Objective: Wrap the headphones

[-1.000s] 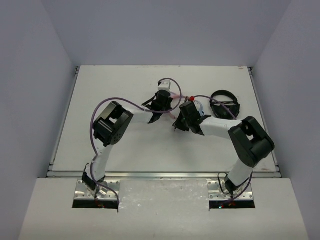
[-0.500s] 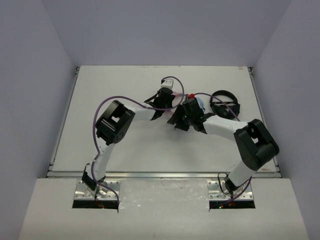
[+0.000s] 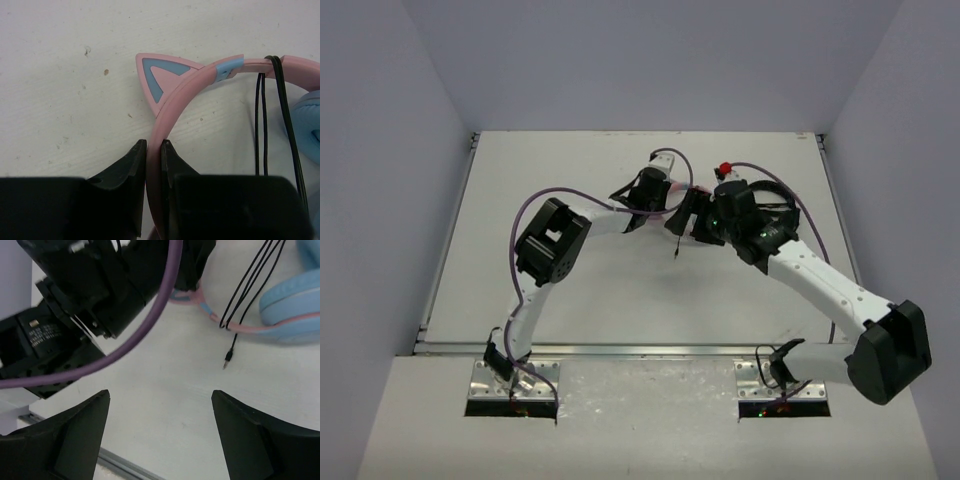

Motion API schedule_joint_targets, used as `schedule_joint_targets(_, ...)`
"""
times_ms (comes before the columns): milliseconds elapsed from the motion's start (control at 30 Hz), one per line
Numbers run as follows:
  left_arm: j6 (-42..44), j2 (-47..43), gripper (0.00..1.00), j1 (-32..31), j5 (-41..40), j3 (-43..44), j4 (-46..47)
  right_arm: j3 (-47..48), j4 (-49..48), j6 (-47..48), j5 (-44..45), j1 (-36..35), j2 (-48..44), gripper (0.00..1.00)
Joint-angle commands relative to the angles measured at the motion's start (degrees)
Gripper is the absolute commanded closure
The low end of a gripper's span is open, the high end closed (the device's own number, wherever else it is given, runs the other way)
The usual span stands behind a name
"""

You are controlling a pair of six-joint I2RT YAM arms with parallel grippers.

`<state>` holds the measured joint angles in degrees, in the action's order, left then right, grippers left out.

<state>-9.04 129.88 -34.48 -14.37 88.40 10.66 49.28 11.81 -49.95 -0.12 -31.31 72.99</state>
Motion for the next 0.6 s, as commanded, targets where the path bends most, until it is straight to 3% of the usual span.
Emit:
schedule_joint_targets(0, 5.42, 0.55, 1.0, 0.64, 3.02, 1.69, 2.79, 6.17, 8.39, 8.81, 7.24, 3.09, -1.98, 0.17)
schedule_joint_targets(167, 13.86, 0.46, 1.0, 0.82, 10.58, 1.07, 4.72, 6.1, 9.9, 11.01, 5.48, 10.47, -1.8, 0.17)
schedule_joint_targets(267, 17.64, 0.81, 1.0, 0.9, 15.41, 1.33, 4.82, 5.66, 10.16, 12.07, 5.75, 11.62, -3.2, 0.16)
schedule_joint_targets(333, 22.45, 1.42, 1.0, 0.91, 23.31, 3.08, 3.24, 4.69, 10.16, 12.86, 6.01, 11.8, -4.95, 0.16)
schedule_joint_targets(567, 31.0, 7.48, 1.0, 1.43, 30.26, 13.44, -5.89, 0.04, 9.46, 13.74, 2.15, 11.8, -11.37, 0.16)
